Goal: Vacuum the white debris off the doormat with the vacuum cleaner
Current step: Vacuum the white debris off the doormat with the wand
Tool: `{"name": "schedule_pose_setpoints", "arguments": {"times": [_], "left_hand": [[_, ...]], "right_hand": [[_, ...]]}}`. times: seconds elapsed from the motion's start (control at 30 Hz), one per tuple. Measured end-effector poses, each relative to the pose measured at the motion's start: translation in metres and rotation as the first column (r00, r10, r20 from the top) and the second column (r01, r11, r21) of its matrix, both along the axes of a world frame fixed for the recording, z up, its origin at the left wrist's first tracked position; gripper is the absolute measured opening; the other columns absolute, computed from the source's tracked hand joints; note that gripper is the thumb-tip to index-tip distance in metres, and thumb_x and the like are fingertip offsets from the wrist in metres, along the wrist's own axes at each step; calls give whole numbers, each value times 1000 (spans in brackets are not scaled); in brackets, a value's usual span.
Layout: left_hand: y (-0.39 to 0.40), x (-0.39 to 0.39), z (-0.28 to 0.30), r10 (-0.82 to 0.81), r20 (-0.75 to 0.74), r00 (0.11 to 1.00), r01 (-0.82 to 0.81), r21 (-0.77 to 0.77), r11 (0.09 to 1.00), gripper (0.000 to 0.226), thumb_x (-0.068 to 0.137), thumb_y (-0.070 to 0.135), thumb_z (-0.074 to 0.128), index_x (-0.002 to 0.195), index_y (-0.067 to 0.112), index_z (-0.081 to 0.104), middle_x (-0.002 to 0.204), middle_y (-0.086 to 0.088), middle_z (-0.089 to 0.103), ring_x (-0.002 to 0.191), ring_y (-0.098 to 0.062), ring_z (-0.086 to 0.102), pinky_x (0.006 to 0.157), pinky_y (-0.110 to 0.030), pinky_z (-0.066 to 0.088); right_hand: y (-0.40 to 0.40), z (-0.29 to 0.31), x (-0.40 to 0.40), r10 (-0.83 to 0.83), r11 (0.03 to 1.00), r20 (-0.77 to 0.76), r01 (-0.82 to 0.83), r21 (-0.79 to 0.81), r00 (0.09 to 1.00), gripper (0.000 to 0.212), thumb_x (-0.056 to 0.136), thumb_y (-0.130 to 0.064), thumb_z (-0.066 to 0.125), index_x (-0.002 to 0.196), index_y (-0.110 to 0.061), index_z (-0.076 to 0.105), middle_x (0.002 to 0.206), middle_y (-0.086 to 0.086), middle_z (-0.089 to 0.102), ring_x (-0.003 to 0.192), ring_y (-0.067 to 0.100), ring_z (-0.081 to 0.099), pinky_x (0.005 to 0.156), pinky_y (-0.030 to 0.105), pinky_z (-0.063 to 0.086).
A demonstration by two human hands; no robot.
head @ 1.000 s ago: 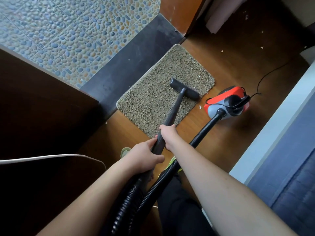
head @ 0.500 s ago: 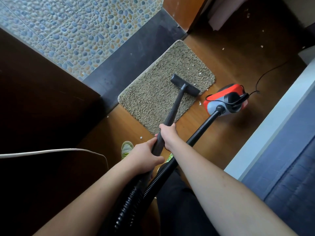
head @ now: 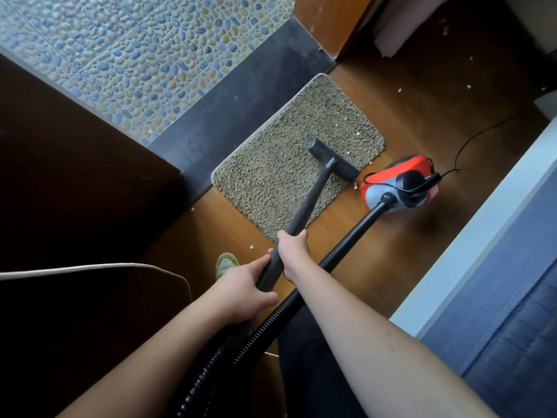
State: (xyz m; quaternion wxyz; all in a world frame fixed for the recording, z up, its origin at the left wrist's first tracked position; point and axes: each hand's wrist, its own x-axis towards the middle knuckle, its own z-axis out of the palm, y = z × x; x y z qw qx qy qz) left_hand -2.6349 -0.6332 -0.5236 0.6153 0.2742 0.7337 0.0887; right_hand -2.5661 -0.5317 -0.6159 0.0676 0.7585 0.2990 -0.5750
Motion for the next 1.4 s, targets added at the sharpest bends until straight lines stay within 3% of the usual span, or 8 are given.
{"name": "schedule_pose_setpoints", "arguments": {"times": [0.13,0.23,0.4,0.63,0.83,0.97,1.1,1.4], "left_hand": [[-6,-2,-2,-15,27,1000,16,-12,1000,84,81,34,67,154,37,26,113,5,55,91,-9,59,73,-13,42],[-10,-2,-4,-11,43,999,12,-27,1000,84,81,34,67,154,38,25,115,7,54,91,-8,60,69,-11,43],[-13,-5,-10,-28,10,1000,28,-38,999,88,80,36,68,155,38,23,141,0,53,107,-11,59,83,-15,45],[-4,-3,-17,-31,-5,1000,31,-38,999,86,80,36,68,154,39,24,125,0,59,91,-8,58,72,-12,40],[10,2,-20,-40,-30,999,39,-32,999,86,79,36,68,154,39,25,106,4,57,86,-8,58,71,-13,40],[24,5,-22,-34,-38,999,33,-13,999,85,79,35,67,153,38,27,110,4,60,87,-7,60,72,-13,43],[38,7,-23,-20,-48,999,19,-7,1000,82,78,32,67,152,38,32,103,3,63,86,-11,63,77,-17,47],[50,13,-29,14,-41,999,-14,10,1000,84,74,34,66,150,43,33,101,3,67,79,-11,67,81,-29,56]], "right_hand": [[-9,0,-1,-21,999,-30,19,-45,999,68,97,-17,48,155,-26,13,94,2,54,59,17,63,66,34,58],[-14,0,-2,-33,996,-45,29,-81,998,69,97,-16,47,155,-26,11,89,-1,53,61,18,62,67,34,58],[-14,0,-5,-54,994,-49,49,-98,997,71,98,-15,47,156,-28,9,87,-3,51,64,18,63,70,35,58],[-4,-2,-4,-51,995,-47,46,-86,998,68,98,-15,46,156,-26,11,85,1,51,64,19,62,70,35,57],[10,-8,-2,-44,995,-20,42,-85,999,65,97,-19,48,153,-30,16,102,6,58,63,17,64,72,37,60],[24,-13,0,-41,997,-19,39,-69,999,65,97,-21,48,152,-30,16,118,10,61,59,16,64,64,34,58],[38,-15,4,-38,996,-24,36,-77,999,59,97,-21,48,149,-27,21,112,7,60,64,16,65,71,36,59],[54,-16,9,-26,998,-23,24,-53,999,65,97,-20,49,153,-28,18,116,9,61,60,14,64,52,27,51]]}}
